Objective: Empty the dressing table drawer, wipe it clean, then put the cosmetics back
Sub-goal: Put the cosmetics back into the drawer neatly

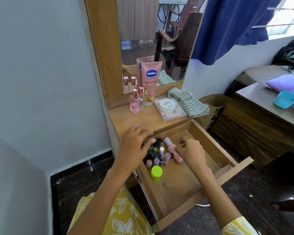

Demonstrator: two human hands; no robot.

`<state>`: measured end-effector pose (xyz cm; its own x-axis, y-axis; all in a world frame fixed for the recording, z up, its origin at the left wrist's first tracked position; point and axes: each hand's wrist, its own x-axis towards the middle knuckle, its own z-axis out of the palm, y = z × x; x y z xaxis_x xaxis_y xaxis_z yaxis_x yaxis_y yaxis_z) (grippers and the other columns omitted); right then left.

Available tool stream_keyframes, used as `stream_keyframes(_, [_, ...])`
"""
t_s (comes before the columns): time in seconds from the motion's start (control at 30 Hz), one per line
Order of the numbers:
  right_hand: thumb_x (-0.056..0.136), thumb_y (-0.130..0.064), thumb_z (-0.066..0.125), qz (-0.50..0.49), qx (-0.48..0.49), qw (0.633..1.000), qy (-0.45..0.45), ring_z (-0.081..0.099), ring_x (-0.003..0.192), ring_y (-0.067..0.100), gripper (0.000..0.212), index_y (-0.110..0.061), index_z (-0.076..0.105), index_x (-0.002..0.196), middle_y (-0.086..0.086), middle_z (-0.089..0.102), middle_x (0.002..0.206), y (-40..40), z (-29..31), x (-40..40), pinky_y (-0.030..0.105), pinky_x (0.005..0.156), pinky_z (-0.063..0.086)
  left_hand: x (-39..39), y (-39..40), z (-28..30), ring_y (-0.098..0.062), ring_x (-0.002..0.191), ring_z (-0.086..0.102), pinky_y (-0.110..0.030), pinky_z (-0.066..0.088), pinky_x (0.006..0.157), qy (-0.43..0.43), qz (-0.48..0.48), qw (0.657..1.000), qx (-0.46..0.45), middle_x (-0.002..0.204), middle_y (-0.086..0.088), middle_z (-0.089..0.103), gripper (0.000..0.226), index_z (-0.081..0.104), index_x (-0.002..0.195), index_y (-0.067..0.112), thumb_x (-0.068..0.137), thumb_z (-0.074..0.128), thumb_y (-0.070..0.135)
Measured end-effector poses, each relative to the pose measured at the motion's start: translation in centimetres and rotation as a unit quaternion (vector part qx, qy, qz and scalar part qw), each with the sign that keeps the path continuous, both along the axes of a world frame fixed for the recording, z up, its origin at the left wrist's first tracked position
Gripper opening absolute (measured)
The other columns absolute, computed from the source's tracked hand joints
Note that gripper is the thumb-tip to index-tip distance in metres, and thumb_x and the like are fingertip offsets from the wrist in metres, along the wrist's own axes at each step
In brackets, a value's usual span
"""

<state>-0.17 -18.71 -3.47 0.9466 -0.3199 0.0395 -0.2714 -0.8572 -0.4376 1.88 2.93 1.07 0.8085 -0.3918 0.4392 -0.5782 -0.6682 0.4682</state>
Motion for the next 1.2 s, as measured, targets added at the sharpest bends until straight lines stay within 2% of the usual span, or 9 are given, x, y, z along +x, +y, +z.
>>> stream_keyframes(0.1, [0.082, -0.029, 0.064, 0.026, 0.017, 0.997, -0.069, 0.062, 0.080, 0.017, 0.008, -0.022, 0.064, 0.085, -0.005, 0.068, 0.084, 2.2, 1.5, -0.5, 0.029, 0.066, 0.047, 3.4, -0.1, 1.5, -0.022, 0.113, 0.053, -0.028, 0.035, 0.092, -0.050, 0.063, 0.997, -0.012, 0.122, -0.007, 0.061, 0.042, 0.060, 0.120, 0.011, 0.095, 0.040, 0.036])
stream_keyframes(0.23, [0.084, -0.030, 0.064, 0.069, 0.025, 0.992, -0.098, 0.062, 0.081, 0.014, 0.006, -0.024, 0.064, 0.086, -0.009, 0.068, 0.084, 4.0, 2.4, -0.1, 0.030, 0.065, 0.048, 8.7, -0.3, 2.4, -0.028, 0.127, 0.044, -0.041, 0.041, 0.100, -0.084, 0.110, 0.990, 0.024, 0.140, -0.014, 0.047, 0.045, 0.044, 0.137, 0.004, 0.097, 0.045, 0.026])
stream_keyframes(0.4, [0.084, -0.032, 0.064, 0.079, 0.021, 0.989, -0.120, 0.061, 0.078, 0.015, 0.009, -0.023, 0.064, 0.085, -0.009, 0.068, 0.085, 4.7, 2.9, 0.1, 0.028, 0.061, 0.043, 11.9, -0.4, 2.3, -0.027, 0.140, 0.027, -0.040, 0.036, 0.109, -0.089, 0.066, 0.987, 0.113, 0.151, -0.014, 0.030, 0.050, 0.030, 0.144, 0.005, 0.099, 0.043, 0.022])
stream_keyframes(0.5, [0.085, -0.034, 0.063, 0.084, 0.015, 0.989, -0.119, 0.061, 0.077, 0.014, 0.010, -0.024, 0.063, 0.086, -0.009, 0.068, 0.085, 4.7, 3.0, 0.1, 0.029, 0.062, 0.044, 12.2, -0.4, 2.9, -0.026, 0.111, 0.057, -0.027, 0.050, 0.082, -0.089, 0.051, 0.993, 0.065, 0.136, -0.017, 0.046, 0.041, 0.048, 0.131, 0.004, 0.093, 0.056, 0.019])
stream_keyframes(0.6, [0.085, -0.033, 0.063, 0.086, 0.021, 0.989, -0.117, 0.060, 0.076, 0.012, 0.009, -0.025, 0.063, 0.084, -0.009, 0.067, 0.084, 4.5, 3.2, 0.0, 0.028, 0.063, 0.045, 12.1, -0.4, 3.0, -0.019, 0.082, 0.063, -0.019, 0.046, 0.065, -0.078, 0.050, 0.996, 0.011, 0.114, -0.012, 0.054, 0.025, 0.056, 0.110, 0.006, 0.088, 0.063, 0.015])
stream_keyframes(0.83, [0.083, -0.032, 0.062, 0.087, 0.021, 0.988, -0.124, 0.061, 0.079, 0.011, 0.008, -0.024, 0.061, 0.081, -0.010, 0.066, 0.081, 4.0, 3.2, -0.1, 0.033, 0.066, 0.050, 12.0, 0.2, 1.7, -0.022, 0.090, 0.056, -0.021, 0.034, 0.069, -0.047, 0.027, 0.998, 0.013, 0.093, -0.009, 0.067, 0.019, 0.068, 0.093, 0.006, 0.075, 0.075, 0.007])
stream_keyframes(1.03, [0.080, -0.028, 0.067, 0.098, 0.075, 0.980, -0.156, 0.062, 0.077, 0.007, 0.005, -0.026, 0.064, 0.083, -0.013, 0.067, 0.080, 3.8, 3.4, -0.4, 0.036, 0.065, 0.054, 9.0, 0.7, 1.7, -0.009, 0.084, 0.046, -0.015, 0.029, 0.064, -0.039, 0.001, 0.999, -0.006, 0.088, -0.003, 0.066, 0.018, 0.070, 0.091, 0.010, 0.074, 0.076, 0.010])
stream_keyframes(1.13, [0.077, -0.027, 0.074, 0.134, 0.126, 0.968, -0.172, 0.063, 0.086, 0.004, 0.028, -0.025, 0.064, 0.103, -0.016, 0.068, 0.094, 4.2, 4.2, -0.3, 0.032, 0.071, 0.055, 6.7, 0.4, 2.1, -0.009, 0.084, 0.046, -0.014, 0.029, 0.064, -0.001, -0.032, 0.999, -0.003, 0.087, 0.006, 0.061, 0.016, 0.068, 0.087, 0.013, 0.074, 0.076, 0.016])
stream_keyframes(1.2, [0.075, -0.027, 0.077, 0.162, 0.118, 0.966, -0.163, 0.062, 0.098, 0.004, 0.047, -0.025, 0.059, 0.118, -0.013, 0.067, 0.110, 4.4, 4.8, -0.4, 0.029, 0.080, 0.054, 5.4, -0.2, 2.5, -0.013, 0.084, 0.049, -0.021, 0.032, 0.064, 0.026, -0.055, 0.998, 0.015, 0.085, 0.004, 0.062, 0.016, 0.069, 0.086, 0.011, 0.073, 0.076, 0.017])
